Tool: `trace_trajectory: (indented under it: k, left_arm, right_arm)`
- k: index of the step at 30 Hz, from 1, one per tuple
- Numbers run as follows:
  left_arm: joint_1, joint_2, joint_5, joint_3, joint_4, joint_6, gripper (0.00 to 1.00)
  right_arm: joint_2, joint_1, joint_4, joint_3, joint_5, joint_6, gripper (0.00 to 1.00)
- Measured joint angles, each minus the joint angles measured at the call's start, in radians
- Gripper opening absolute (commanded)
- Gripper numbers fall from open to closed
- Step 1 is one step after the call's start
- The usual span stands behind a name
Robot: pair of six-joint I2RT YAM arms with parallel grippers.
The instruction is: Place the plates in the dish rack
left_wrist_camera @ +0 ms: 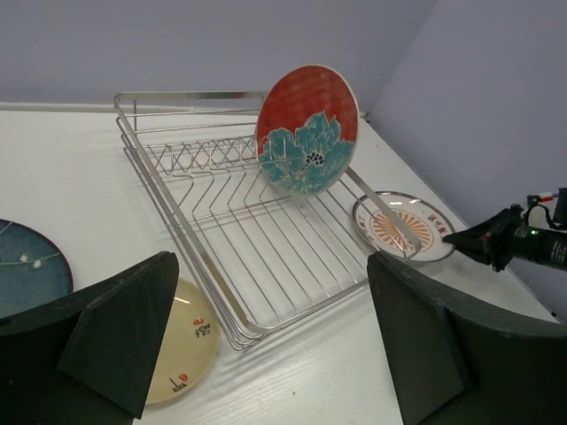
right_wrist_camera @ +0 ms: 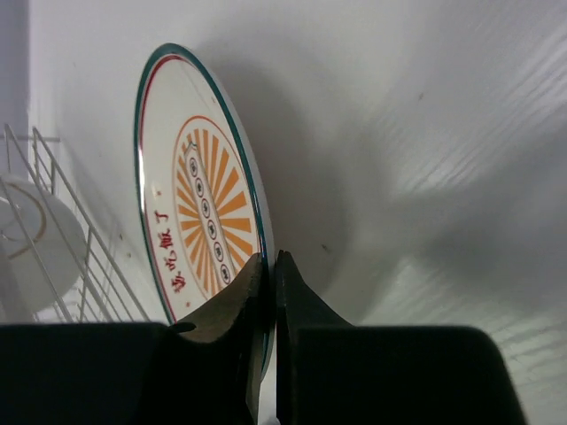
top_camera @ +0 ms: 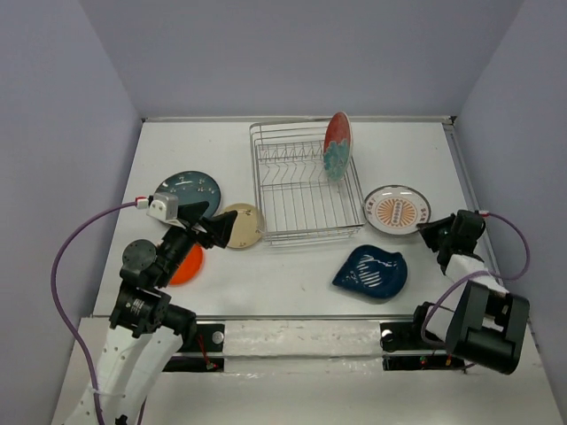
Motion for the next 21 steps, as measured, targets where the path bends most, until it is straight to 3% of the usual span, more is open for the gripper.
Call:
trace_trajectory:
  k: [8,15,19,21]
  left_arm:
    - [0.0,0.0,0.0,0.0,-0.003,0.0,0.99]
    - [0.0,0.013,0.001,0.0,-0.003,0.0,0.99]
    - [0.0,0.016,-0.004,0.0,-0.004,0.0,0.99]
    - [0.0,0.016,-0.014,0.0,-0.005,0.0,0.99]
  right_arm:
    - [-0.373,-0.007,-0.224,0.096,0.26,-0.059,0.07]
    - [-0.403,0.01,-0.316,0.433,0.254,-0.096,0.07]
    - [-0.287,0.203,-0.334,0.702,0.286,-0.141,0.07]
    - [-0.167,0.397,-0.371,0.9,0.351,-0.215,0.07]
